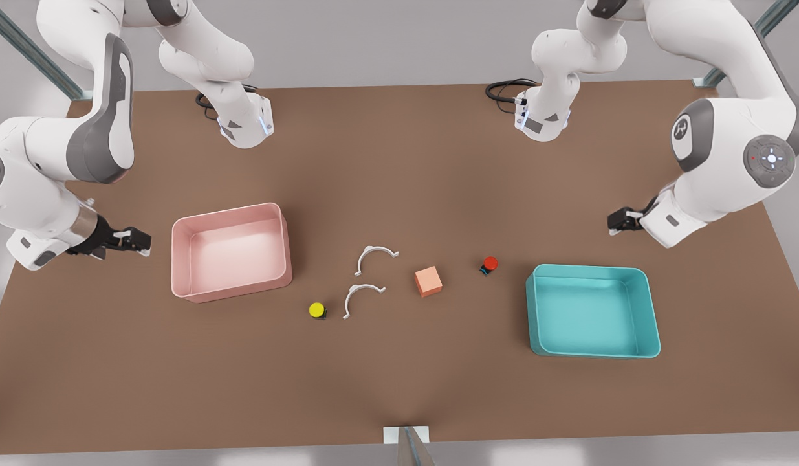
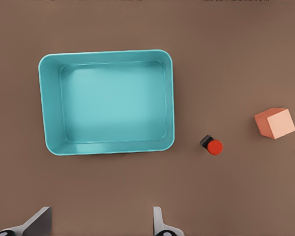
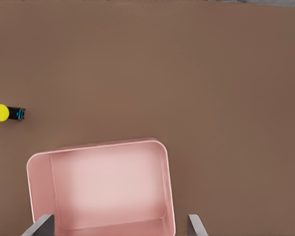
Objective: Place the red button in the blue storage box with the left arm, and place the yellow button in the pink storage box with the right arm
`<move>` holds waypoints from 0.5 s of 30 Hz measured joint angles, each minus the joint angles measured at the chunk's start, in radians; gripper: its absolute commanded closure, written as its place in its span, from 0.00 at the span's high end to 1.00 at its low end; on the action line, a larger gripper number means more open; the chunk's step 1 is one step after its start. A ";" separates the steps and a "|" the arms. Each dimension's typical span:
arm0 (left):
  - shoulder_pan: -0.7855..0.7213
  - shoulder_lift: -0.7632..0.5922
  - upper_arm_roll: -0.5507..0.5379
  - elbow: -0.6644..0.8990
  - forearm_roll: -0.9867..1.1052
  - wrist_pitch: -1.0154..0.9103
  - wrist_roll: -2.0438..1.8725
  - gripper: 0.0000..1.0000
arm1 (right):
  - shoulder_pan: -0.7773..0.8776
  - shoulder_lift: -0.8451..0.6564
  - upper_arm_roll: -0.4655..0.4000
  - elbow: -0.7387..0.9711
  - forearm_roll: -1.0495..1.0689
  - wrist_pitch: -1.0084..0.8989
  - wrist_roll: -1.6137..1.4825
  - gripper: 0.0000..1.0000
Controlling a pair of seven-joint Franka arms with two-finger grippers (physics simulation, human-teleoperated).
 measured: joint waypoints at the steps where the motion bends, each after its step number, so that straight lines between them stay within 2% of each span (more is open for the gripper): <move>1: 0.000 0.005 0.000 0.000 0.000 0.005 0.001 1.00 | 0.000 0.000 0.000 0.000 0.000 0.003 -0.003 1.00; 4: -0.034 0.034 0.000 0.002 -0.001 0.021 -0.008 1.00 | -0.005 0.017 0.006 0.000 0.018 0.018 -0.010 1.00; 7: -0.136 0.088 0.000 -0.013 -0.033 0.073 -0.075 1.00 | 0.014 0.084 0.069 0.042 0.039 0.044 -0.017 1.00; 10: -0.212 0.118 0.000 -0.120 -0.064 0.173 -0.170 1.00 | 0.029 0.229 0.142 0.067 0.044 0.116 -0.022 1.00; 12: -0.253 0.120 0.000 -0.205 -0.077 0.254 -0.238 1.00 | 0.094 0.357 0.159 0.129 0.032 0.184 -0.024 1.00; 15: -0.283 0.115 0.000 -0.308 -0.086 0.364 -0.327 1.00 | 0.154 0.469 0.172 0.154 0.024 0.308 -0.026 1.00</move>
